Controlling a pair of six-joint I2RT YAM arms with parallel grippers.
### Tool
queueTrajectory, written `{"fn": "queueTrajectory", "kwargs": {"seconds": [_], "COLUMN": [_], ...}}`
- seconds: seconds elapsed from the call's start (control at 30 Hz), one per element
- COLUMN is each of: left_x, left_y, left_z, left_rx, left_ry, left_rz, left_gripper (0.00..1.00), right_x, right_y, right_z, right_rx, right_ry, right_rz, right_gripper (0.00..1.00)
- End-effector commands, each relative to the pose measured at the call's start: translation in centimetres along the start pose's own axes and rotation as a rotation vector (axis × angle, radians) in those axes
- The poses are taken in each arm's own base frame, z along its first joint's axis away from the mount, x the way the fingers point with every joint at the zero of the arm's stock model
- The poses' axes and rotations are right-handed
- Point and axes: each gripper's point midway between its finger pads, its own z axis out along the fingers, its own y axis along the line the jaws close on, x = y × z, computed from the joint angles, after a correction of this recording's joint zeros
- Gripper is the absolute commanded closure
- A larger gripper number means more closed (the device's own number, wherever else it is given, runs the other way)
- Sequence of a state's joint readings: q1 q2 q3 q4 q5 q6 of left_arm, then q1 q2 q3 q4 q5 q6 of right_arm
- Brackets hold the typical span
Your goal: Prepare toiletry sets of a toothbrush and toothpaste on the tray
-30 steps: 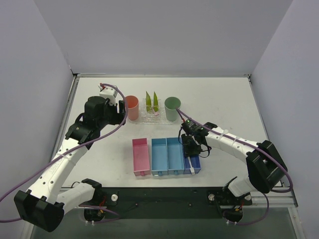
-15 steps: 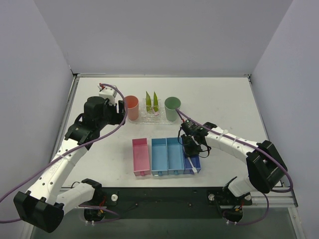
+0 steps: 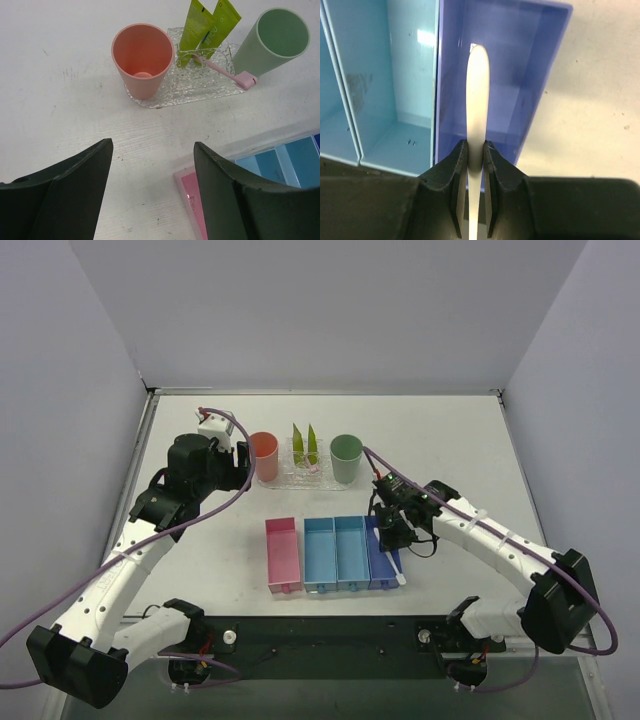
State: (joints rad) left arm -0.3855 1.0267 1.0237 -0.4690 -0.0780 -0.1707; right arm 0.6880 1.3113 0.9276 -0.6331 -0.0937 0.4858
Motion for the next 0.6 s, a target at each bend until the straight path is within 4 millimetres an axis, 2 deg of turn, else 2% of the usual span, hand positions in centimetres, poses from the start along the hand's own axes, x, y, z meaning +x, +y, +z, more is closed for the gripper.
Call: {"fn": "queueTrajectory", "kwargs": {"seconds": [0.0,0.13,0.17,0.2,0.23,0.27,0.33,0.37,0.4,0.43,0.47,0.5,0.57], "left_x": [-2.4,-3.7,-4.3,-4.8,-6.2,-6.6,-7.6,-9.0,-9.6,-9.9,-11.1,-11.4,-12.2], "left_y": [-0.1,-0.2,-0.3,-0.6,-1.0,-1.3,-2.3,-2.7,-4.1,-4.8,-5.5,-6.7,-8.0], "left_z": [-1.0,-1.4,-1.5,-1.5,-1.7,-1.7,-1.3,-1.8,-2.0,-1.8,-2.3,-2.7,-3.2], "left_rx": [-0.001,-0.002,0.001,0.016,0.03,0.043,0.086,0.101,0.176,0.21,0.245,0.307,0.377], "left_ry": [-0.068,-0.091,-0.101,-0.107,-0.128,-0.128,-0.122,-0.147,-0.145,-0.137,-0.159,-0.152,-0.163], "left_rz": [0.014,0.017,0.017,0.018,0.017,0.015,-0.007,-0.013,-0.02,-0.025,-0.031,-0.045,-0.063], "left_gripper": [0.24,0.24,0.24,0.23,0.23,0.23,0.23,0.23,0.23,0.23,0.23,0.23,0.23], "right_x": [1.2,0.0,-1.6,-2.5,-3.6,-5.5,-8.8,-10.6,-12.8,-14.2,-15.5,-18.0,-20.4], "right_y": [-0.8,-0.4,0.2,0.4,0.4,1.2,2.2,3.3,4.4,5.1,5.9,7.2,8.5], "right_z": [-3.8,-7.7,-9.1,-9.7,-10.0,-11.5,-12.3,-13.7,-14.5,-14.6,-15.1,-16.7,-17.5], "right_rx": [0.012,-0.024,-0.052,-0.065,-0.068,-0.105,-0.148,-0.194,-0.235,-0.259,-0.291,-0.356,-0.413], "right_ry": [0.032,-0.02,-0.074,-0.102,-0.124,-0.181,-0.255,-0.313,-0.386,-0.414,-0.452,-0.548,-0.632], "right_rz": [-0.021,-0.024,-0.018,-0.011,0.01,0.023,0.048,0.056,0.059,0.065,0.078,0.081,0.092], "right_gripper": [1.0,1.0,1.0,1.0,1.0,1.0,1.0,1.0,1.0,1.0,1.0,1.0,1.0]}}
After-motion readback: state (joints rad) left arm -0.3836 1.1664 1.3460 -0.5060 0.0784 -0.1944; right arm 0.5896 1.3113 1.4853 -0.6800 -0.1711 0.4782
